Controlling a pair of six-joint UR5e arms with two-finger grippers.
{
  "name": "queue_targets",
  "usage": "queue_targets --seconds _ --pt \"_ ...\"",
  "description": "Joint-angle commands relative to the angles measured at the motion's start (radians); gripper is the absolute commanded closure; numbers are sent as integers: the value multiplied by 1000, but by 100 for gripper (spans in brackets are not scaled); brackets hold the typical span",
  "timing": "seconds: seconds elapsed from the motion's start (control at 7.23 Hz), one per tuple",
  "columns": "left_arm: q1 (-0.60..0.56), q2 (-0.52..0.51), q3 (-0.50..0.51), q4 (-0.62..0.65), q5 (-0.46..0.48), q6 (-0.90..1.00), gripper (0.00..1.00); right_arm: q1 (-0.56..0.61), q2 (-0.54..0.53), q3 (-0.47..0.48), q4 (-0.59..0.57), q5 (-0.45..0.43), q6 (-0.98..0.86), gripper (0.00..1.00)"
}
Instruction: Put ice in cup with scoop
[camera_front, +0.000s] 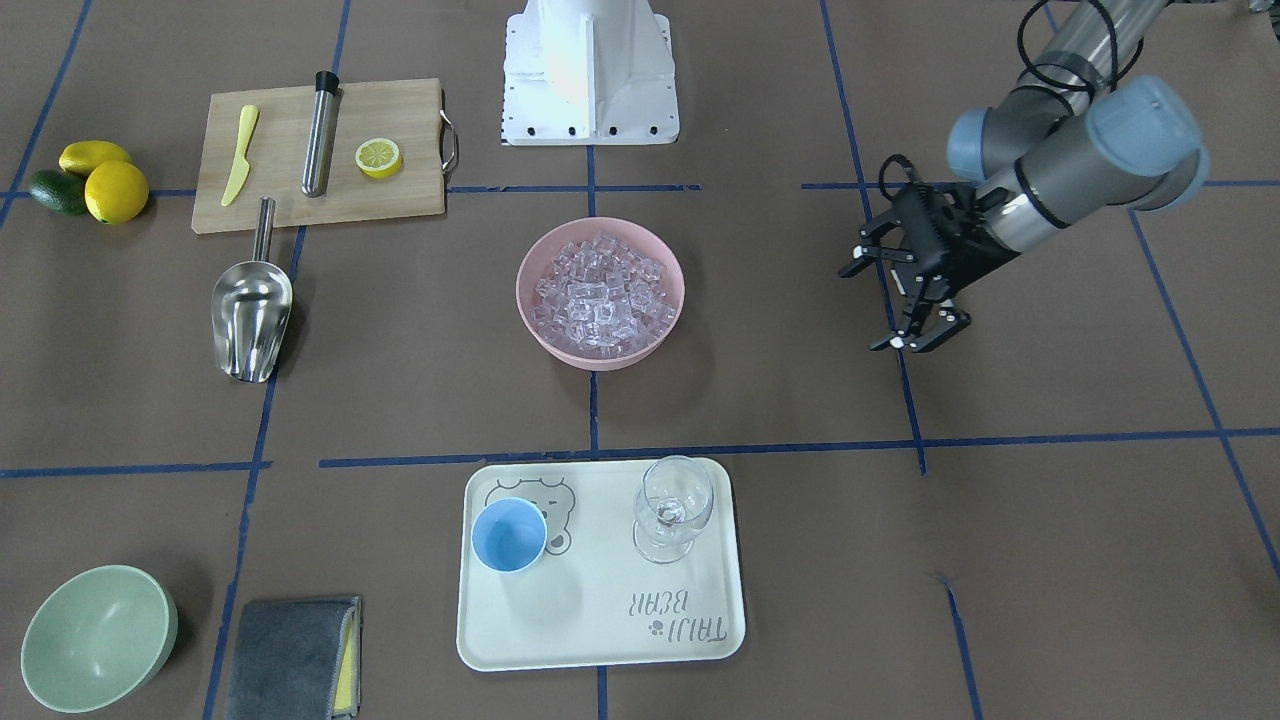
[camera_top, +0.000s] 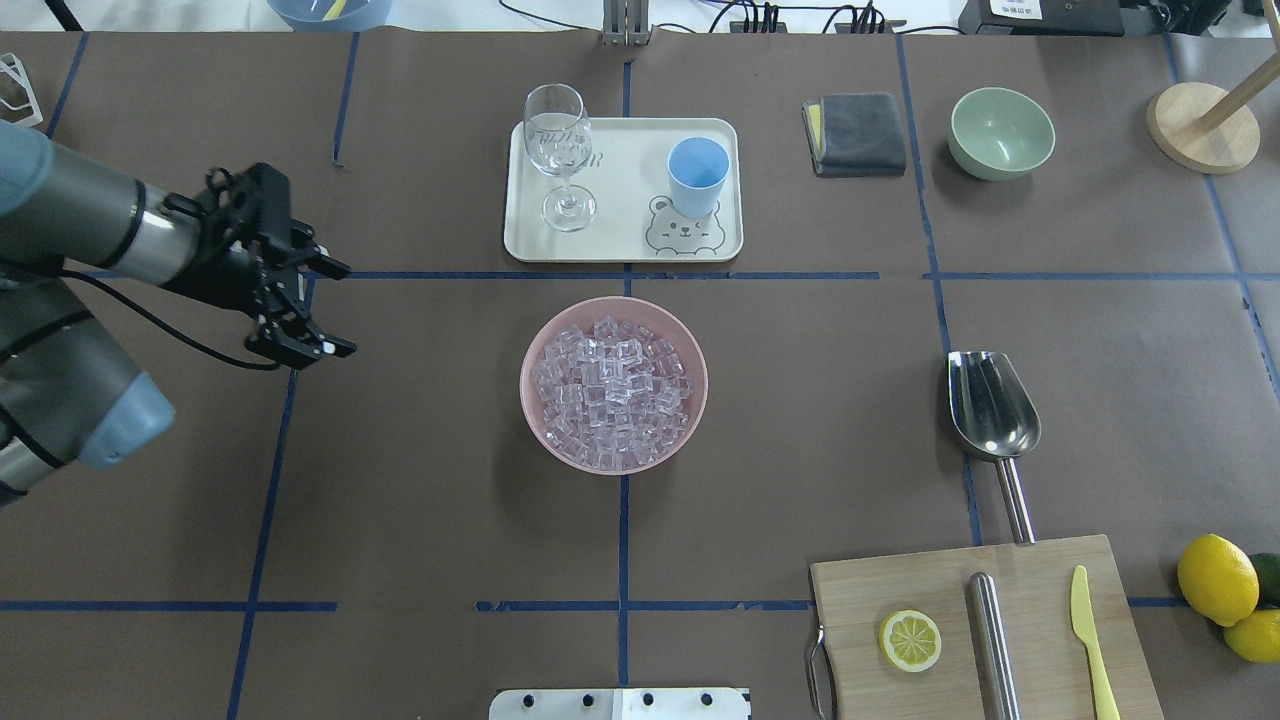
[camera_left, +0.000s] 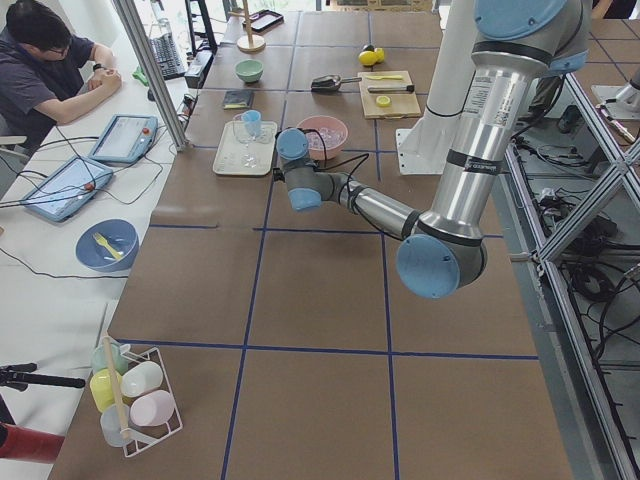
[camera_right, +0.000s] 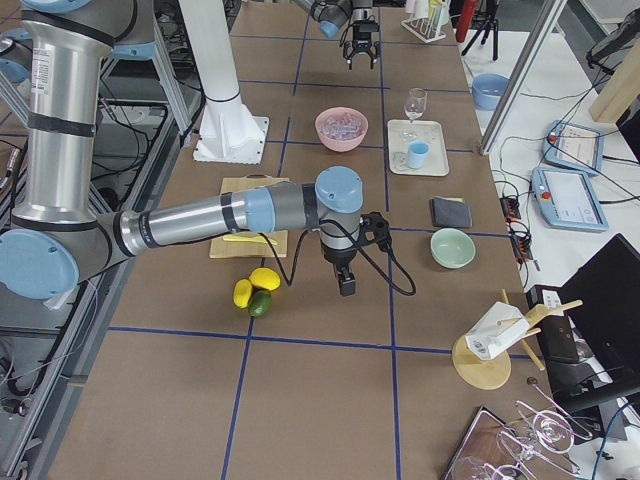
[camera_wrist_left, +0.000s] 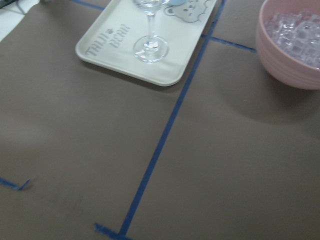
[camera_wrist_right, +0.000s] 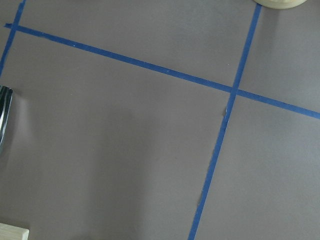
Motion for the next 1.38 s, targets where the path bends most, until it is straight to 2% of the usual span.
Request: queue_targets --seconds 0.0,0.28,0.55,0.69,0.83,0.97,1.11,1.25 --pt "137 -82 86 -46 78 0 0 -23 11 2 0 0 0 0" --pt "189 -125 123 -69 116 -3 0 -56 23 16 1 1 59 0" --pt "247 -154 157 -108 260 -6 0 -109 25 68 1 -2 165 0" --pt "257 -156 203 -178 264 -6 0 -141 25 106 1 -5 235 0" --pt "260 -160 214 -196 264 -6 0 -185 35 134 1 -10 323 0" --pt "260 -162 214 -198 264 -7 0 -233 57 140 44 -28 427 0" --pt "260 -162 214 -198 264 -7 0 -324 55 140 176 -95 628 0" --pt "260 -165 214 -198 264 -9 0 -418 54 140 241 -132 764 0"
